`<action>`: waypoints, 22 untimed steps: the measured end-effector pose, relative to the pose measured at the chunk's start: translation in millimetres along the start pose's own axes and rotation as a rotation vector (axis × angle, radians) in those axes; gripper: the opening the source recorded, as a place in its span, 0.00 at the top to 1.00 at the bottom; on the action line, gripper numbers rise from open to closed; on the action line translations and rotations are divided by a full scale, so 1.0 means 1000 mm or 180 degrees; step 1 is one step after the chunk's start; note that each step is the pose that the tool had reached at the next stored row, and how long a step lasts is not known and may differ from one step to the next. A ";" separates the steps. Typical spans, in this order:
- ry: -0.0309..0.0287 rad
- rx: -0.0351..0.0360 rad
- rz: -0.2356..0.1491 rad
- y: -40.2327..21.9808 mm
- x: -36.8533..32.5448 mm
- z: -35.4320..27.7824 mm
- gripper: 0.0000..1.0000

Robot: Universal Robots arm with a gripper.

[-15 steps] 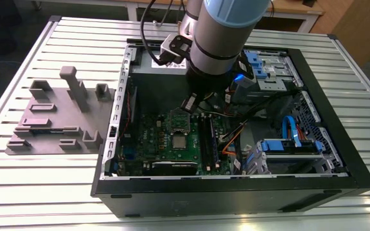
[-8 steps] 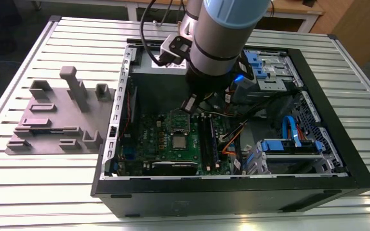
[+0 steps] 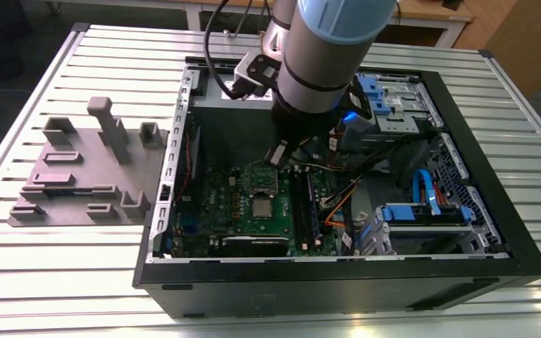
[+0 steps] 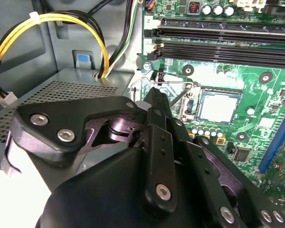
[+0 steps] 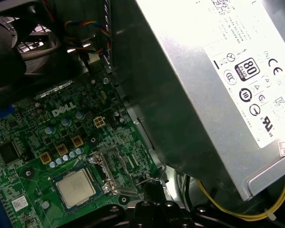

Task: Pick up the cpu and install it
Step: 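Close the cpu cover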

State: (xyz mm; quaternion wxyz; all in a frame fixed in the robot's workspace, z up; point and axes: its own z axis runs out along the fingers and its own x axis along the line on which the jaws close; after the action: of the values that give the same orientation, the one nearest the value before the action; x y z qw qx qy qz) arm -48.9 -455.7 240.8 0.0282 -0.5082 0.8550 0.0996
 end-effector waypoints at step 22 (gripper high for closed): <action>0.0001 -0.0001 -0.0004 -0.0031 0.0079 -0.0017 0.90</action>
State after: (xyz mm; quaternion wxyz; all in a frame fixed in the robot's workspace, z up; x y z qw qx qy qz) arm -49.9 -464.3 240.8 0.0281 -0.5088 0.8546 0.0996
